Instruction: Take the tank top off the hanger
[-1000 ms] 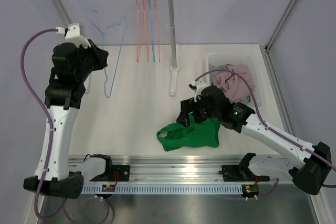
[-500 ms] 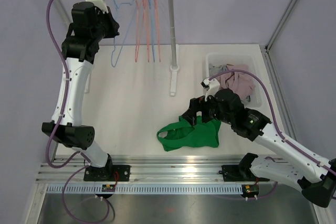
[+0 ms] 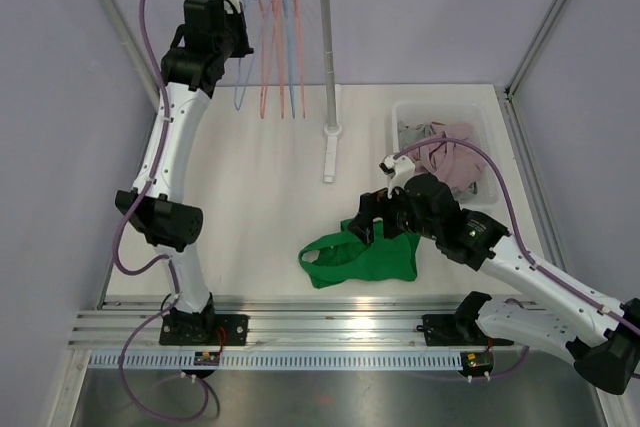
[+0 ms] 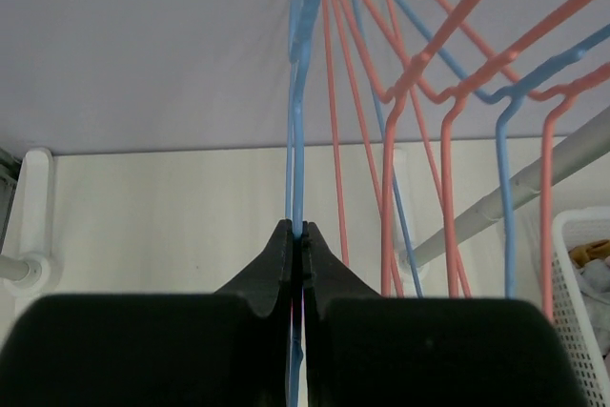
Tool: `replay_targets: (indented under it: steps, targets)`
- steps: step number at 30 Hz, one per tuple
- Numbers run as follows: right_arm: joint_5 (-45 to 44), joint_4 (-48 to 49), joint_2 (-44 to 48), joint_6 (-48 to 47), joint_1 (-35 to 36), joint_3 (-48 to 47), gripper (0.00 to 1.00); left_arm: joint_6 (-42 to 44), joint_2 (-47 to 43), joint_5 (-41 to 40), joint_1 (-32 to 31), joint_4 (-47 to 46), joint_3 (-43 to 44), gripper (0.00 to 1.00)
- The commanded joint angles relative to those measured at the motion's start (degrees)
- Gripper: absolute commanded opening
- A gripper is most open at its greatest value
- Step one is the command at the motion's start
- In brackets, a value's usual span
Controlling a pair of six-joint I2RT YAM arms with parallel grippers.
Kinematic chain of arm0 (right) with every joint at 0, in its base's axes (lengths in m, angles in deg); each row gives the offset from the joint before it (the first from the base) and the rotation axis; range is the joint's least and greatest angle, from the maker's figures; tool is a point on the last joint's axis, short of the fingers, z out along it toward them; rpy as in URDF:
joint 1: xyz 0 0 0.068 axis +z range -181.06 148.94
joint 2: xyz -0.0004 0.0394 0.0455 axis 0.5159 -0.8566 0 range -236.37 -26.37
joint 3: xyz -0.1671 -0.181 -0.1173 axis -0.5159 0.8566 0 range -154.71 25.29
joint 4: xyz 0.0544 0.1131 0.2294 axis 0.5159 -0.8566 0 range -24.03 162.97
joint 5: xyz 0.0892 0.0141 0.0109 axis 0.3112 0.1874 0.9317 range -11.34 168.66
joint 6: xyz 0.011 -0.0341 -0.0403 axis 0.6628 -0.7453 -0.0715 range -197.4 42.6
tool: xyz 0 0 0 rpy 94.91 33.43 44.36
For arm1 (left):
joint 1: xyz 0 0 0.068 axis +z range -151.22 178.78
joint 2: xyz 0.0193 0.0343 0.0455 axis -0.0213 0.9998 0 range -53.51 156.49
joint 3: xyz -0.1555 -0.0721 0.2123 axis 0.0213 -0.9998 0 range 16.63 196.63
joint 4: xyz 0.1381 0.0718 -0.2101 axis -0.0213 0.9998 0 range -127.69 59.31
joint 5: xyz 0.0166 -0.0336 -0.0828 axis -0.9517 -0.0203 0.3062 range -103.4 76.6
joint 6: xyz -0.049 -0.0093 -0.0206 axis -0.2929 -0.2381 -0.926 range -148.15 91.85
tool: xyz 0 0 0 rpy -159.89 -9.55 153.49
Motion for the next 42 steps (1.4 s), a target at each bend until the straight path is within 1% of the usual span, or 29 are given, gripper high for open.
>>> replay_targets:
  steps: [1, 5, 6, 8, 10, 11, 13, 14, 17, 18, 20, 21, 22, 23, 26, 27, 29, 30, 31, 32, 33, 34, 35, 36, 37, 39, 40, 41, 42]
  targets:
    - [-0.24, 2.58, 0.19, 0.05, 0.26, 0.69, 0.99, 2.62, 0.87, -4.23, -1.9, -1.19, 1.54, 0.0]
    - [-1.56, 1.88, -0.78, -0.47, 0.26, 0.78, 1.0, 2.53, -0.09, -4.15, -2.43, -0.22, 0.31, 0.0]
    - [-1.65, 1.79, -1.74, -0.74, 0.26, 0.78, 0.99, 2.71, -1.48, -4.23, -2.43, -0.91, -1.26, 0.0]
    - [-1.82, 1.18, -3.32, -1.44, 0.26, 0.35, 0.99, 3.06, -2.64, -4.67, -2.43, -1.53, -2.41, 0.05]
    - [-1.82, 1.08, -6.31, -1.88, 0.26, 0.08, 1.0, 3.15, -4.13, -4.85, -2.43, -1.1, -2.94, 0.18]
    - [-2.95, 1.0, -8.67, -2.05, 0.26, -0.18, 0.99, 3.32, -4.57, -4.68, -2.43, -0.4, -2.95, 0.35]
    - [-3.23, 0.56, -11.4, -1.8, 0.35, -1.49, 0.99, 3.15, -6.15, -6.24, -2.43, 0.57, -3.47, 0.46]
    - [-3.23, 0.03, -14.11, -1.79, 0.26, -2.02, 0.99, 3.24, -6.77, -6.69, -2.43, 1.36, -3.82, 0.57]
    - [-5.07, -0.58, -17.82, -2.05, 0.7, -3.61, 0.99, 2.97, -10.53, -9.68, -2.35, 2.42, -6.62, 0.69]
    - [-6.38, -0.93, -20.09, -2.14, 0.79, -3.87, 0.99, 2.71, -11.86, -10.55, -2.35, 3.29, -7.33, 0.78]
    - [-6.92, -1.72, -23.96, -1.88, 0.96, -4.92, 0.99, 1.83, -15.19, -12.49, -2.08, 5.57, -9.18, 0.85]
    - [-7.09, -1.82, -25.29, -1.79, 1.14, -5.19, 1.0, 1.57, -16.43, -12.41, -1.91, 6.45, -9.8, 0.99]
    - [-7.53, -1.99, -26.52, -1.27, 1.22, -5.63, 1.0, 0.52, -17.48, -12.5, -1.82, 7.59, -10.41, 0.99]
    - [-8.23, -1.73, -27.84, -1.0, 1.92, -5.72, 1.0, -0.1, -20.54, -12.5, -1.64, 9.43, -12.42, 0.99]
    - [-9.38, -2.25, -34.41, -0.13, 2.45, -6.07, 0.99, -2.38, -26.61, -11.36, -1.64, 10.16, -19.01, 0.99]
    - [-9.21, -2.43, -35.92, 0.05, 2.8, -6.16, 1.0, -3.43, -31.68, -10.66, -1.64, 9.89, -25.04, 0.99]
    - [-8.42, -2.78, -40.22, -0.21, 3.42, -6.07, 0.99, -3.97, -36.54, -9.78, -1.64, 8.67, -31.39, 0.99]
    - [-8.07, -2.87, -41.46, -0.21, 4.47, -6.16, 0.99, -4.4, -41.61, -8.99, -1.73, 8.4, -36.82, 0.99]
    - [-7.72, -3.13, -42.69, -0.47, 4.91, -6.51, 0.95, -4.41, -43.84, -8.89, -1.73, 7.96, -40.01, 0.99]
    - [-7.54, -3.22, -44.01, -0.47, 5.53, -6.6, 0.88, -4.5, -46.47, -8.98, -1.73, 7.52, -42.56, 0.99]
    - [-7.54, -3.22, -44.11, -0.3, 6.05, -6.69, 0.61, -4.58, -50.41, -9.33, -1.73, 7.34, -45.02, 0.99]
    - [-7.62, -2.96, -43.85, -0.21, 6.23, -6.86, 0.45, -4.5, -52.72, -9.16, -1.73, 6.73, -50.27, 0.99]
    - [-7.62, -2.87, -42.54, -0.04, 6.32, -6.95, 0.34, -4.41, -54.65, -8.81, -1.73, 6.29, -52.76, 0.99]
    - [-7.8, -2.78, -41.4, -0.21, 6.41, -7.13, 0.05, -3.71, -56.59, -7.41, -1.73, 5.59, -55.91, 0.99]
    - [-8.06, -2.87, -40.17, -0.91, 6.32, -7.65, 0.0, -3.18, -60.7, -6.62, -1.73, 4.89, -61.17, 0.99]
    - [-10.51, -3.83, -35.25, -1.7, 6.32, -8.53, 0.0, -1.52, -65.11, -3.99, -1.73, 1.03, -67.95, 0.99]
    - [-12.09, -5.84, -33.67, -2.23, 6.32, -10.36, 0.0, -0.99, -69.22, -3.62, -1.73, -1.86, -74.16, 0.99]
    - [-13.85, -7.16, -30.26, -2.58, 6.24, -11.6, 0.0, -0.89, -71.44, -3.71, -1.73, -3.02, -76.75, 0.99]
    - [-17.95, -8.57, -28.66, -3.02, 6.24, -13.09, 0.0, -0.98, -73.29, -4.49, -1.73, -3.64, -78.78, 0.99]
